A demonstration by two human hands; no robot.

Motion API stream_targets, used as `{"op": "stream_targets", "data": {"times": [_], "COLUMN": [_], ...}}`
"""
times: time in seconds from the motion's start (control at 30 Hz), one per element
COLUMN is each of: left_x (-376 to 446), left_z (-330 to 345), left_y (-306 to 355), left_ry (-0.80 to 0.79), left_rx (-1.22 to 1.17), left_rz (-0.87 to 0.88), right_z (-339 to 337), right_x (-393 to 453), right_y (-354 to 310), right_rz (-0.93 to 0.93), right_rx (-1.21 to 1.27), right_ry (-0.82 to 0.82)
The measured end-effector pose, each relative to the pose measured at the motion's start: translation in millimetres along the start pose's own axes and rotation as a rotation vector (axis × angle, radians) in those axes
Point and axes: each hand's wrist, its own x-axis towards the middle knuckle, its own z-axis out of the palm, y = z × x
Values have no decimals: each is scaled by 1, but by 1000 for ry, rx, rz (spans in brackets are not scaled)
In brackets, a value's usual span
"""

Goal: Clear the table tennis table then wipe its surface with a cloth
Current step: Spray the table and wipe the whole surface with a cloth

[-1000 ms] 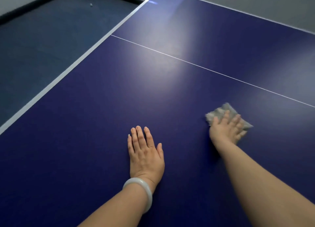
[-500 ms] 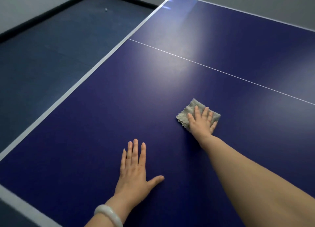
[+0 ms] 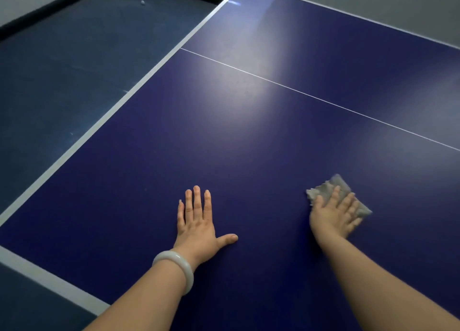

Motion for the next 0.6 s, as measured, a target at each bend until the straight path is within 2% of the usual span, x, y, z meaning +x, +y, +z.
{"op": "stream_targets", "data": {"times": [0.07,0.13,0.2,0.23,0.27,0.3,0.33,0.4,0.47,0.5,0.53,0.6], "left_x": [-1,-2,-2,-2,-2,-1,-1,-1,-1,0,0,0], "left_z": [-2,-2,-1,-1,-1,-1,-1,-1,-1,-1,-1,-2], "left_y": [1,1,1,1,1,1,1,1,1,2,2,3], "left_ry": [-4,4,9,7,5,5,5,5,7,7,5,0], "left_rx": [2,11,21,23,25,29,33,47,56,57,59,71], "left_rz": [-1,1,1,0,-1,-1,-1,-1,-4,-5,-7,-12], "right_z": [18,34,37,33,29,24,17,3,-1,3,11,34], "right_x": [-37,-76,-93,-87,-77,-65,-52,-38,-46,-57,-71,-106], "right_y": [-20,-25,-4,13,31,49,67,91,90,80,68,45], "right_rz": [-224,-637,-971,-1040,-1013,-897,-711,-244,71,116,72,-218], "right_rx": [-47,-120,-212,-232,-227,-199,-160,-72,12,32,30,-26], "right_ry": [4,-12,-58,-63,-46,7,56,41,26,35,47,111]}}
